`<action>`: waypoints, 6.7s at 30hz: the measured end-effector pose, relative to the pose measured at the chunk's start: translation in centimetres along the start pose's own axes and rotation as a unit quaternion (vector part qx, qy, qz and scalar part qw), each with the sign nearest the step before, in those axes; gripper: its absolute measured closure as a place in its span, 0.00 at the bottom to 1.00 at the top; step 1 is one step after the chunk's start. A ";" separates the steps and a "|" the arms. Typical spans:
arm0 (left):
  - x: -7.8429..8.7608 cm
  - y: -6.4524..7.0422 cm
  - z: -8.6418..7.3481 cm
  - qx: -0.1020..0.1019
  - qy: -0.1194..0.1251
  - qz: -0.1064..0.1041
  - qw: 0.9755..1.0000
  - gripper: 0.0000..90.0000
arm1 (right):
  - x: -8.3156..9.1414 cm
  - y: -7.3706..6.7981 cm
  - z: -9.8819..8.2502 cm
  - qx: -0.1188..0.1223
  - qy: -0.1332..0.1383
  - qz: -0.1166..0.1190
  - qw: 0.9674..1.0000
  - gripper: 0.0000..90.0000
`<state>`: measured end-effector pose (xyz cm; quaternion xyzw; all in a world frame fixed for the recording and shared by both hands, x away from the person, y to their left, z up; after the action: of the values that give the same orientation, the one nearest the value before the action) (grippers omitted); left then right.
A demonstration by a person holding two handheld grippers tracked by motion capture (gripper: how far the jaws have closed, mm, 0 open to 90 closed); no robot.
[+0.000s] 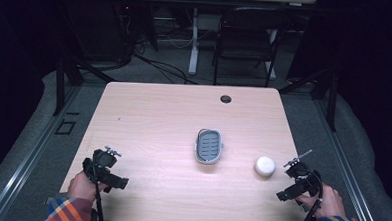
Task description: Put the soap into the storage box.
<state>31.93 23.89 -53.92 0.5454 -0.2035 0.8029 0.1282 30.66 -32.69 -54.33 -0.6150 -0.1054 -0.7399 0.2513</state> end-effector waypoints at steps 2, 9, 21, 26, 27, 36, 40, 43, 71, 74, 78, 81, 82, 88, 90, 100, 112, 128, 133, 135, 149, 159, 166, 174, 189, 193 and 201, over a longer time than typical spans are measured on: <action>0.0 0.0 -0.1 0.002 0.001 0.000 1.000 0.00 | 0.1 0.1 0.3 0.016 -0.020 -0.005 1.000 0.00; 0.0 0.1 -0.1 0.001 0.001 0.001 1.000 0.00 | 0.0 -0.1 0.8 0.022 -0.024 -0.010 0.999 0.00; -0.1 0.3 0.1 -0.004 0.002 0.001 1.000 0.00 | -0.6 0.1 2.5 0.021 0.002 -0.012 1.000 0.00; -0.1 0.3 0.1 -0.005 0.001 0.000 1.000 0.00 | -0.7 0.4 3.6 0.032 -0.013 -0.010 0.999 0.00; -0.1 0.3 0.1 -0.005 0.001 -0.001 1.000 0.00 | -0.8 0.4 3.8 0.032 -0.009 -0.006 0.999 0.00; -0.1 0.3 0.1 -0.005 0.001 -0.002 1.000 0.00 | -0.7 0.2 5.7 0.051 -0.009 0.008 0.999 0.00; -0.1 0.4 0.1 -0.007 0.000 -0.003 1.000 0.00 | -0.7 0.1 6.5 0.054 -0.013 -0.002 0.998 0.00; -0.2 0.4 0.1 -0.007 -0.001 -0.004 1.000 0.00 | 0.1 0.4 7.5 0.102 -0.081 -0.011 0.991 0.00; -0.2 0.4 0.1 -0.009 0.000 -0.006 1.000 0.00 | -2.7 0.1 11.0 0.065 -0.042 0.002 0.997 0.00; -0.2 0.4 0.1 -0.008 -0.001 -0.007 1.000 0.00 | -2.8 0.1 11.2 0.068 -0.053 -0.004 0.996 0.00; -0.2 0.4 0.1 -0.007 -0.001 -0.007 1.000 0.00 | -3.2 0.1 11.0 0.061 -0.045 -0.009 0.997 0.04; -0.2 0.4 0.0 -0.009 -0.001 -0.007 1.000 0.00 | -2.9 0.2 11.2 0.073 -0.069 -0.016 0.995 0.09; -0.2 0.4 0.0 -0.008 -0.002 -0.007 1.000 0.00 | -3.0 0.2 11.2 0.073 -0.067 -0.016 0.995 0.10; -0.2 0.4 0.0 -0.010 -0.003 -0.006 1.000 0.00 | -3.5 0.1 11.0 0.066 -0.056 -0.016 0.996 0.16; -0.2 0.4 0.0 -0.010 -0.003 -0.006 1.000 0.00 | -3.4 0.1 11.1 0.074 -0.072 -0.020 0.994 0.17; -0.2 0.5 0.0 -0.013 -0.002 -0.005 1.000 0.00 | -3.9 -0.1 11.2 0.087 -0.085 -0.026 0.992 0.27; -0.2 0.5 0.0 -0.013 -0.002 -0.006 1.000 0.00 | -3.8 0.2 11.2 0.077 -0.091 -0.022 0.993 0.27; -0.2 0.4 0.0 -0.013 -0.004 -0.007 1.000 0.00 | -4.1 0.5 10.9 0.061 -0.098 -0.025 0.993 0.27; -0.1 0.5 0.0 -0.014 -0.004 -0.007 1.000 0.00 | -4.2 0.5 10.9 0.058 -0.095 -0.023 0.994 0.27; -0.1 0.4 0.0 -0.013 -0.003 -0.006 1.000 0.00 | -4.2 0.5 10.8 0.058 -0.093 -0.023 0.994 0.27; -0.1 0.5 0.0 -0.014 -0.003 -0.007 1.000 0.00 | -3.5 0.4 11.0 0.064 -0.089 -0.024 0.994 0.27; -0.2 0.5 0.0 -0.015 -0.003 -0.006 1.000 0.00 | -3.2 0.1 11.2 0.072 -0.097 -0.020 0.993 0.27; -0.2 0.5 0.0 -0.016 -0.003 -0.005 1.000 0.00 | -3.3 -0.2 11.2 0.072 -0.082 -0.017 0.994 0.27; -0.2 0.5 0.0 -0.016 -0.003 -0.006 1.000 0.00 | -3.1 -0.6 11.4 0.083 -0.099 -0.012 0.992 0.27; -0.2 0.6 0.0 -0.016 -0.003 -0.006 1.000 0.00 | -3.3 -1.4 12.3 0.098 -0.091 -0.009 0.991 0.27; -0.2 0.6 0.0 -0.017 -0.004 -0.007 1.000 0.00 | -3.5 -2.2 12.9 0.094 -0.074 -0.005 0.993 0.27; -0.2 0.6 0.0 -0.017 -0.004 -0.007 1.000 0.00 | -3.1 -2.7 13.7 0.119 -0.098 -0.008 0.988 0.27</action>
<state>31.77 23.39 -54.21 0.5477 -0.2143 0.7962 0.1421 41.46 -23.30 -53.85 -0.6492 -0.2219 -0.6603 0.3054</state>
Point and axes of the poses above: each handheld gripper's, and its own axes: x roughly backward along the jaws, z roughly out of its top, y roughly to its right, the point moved 2 cm from there along -x, roughly forward along the jaws, and after that the axes turned 8 degrees about z, right-handed, at the moved point
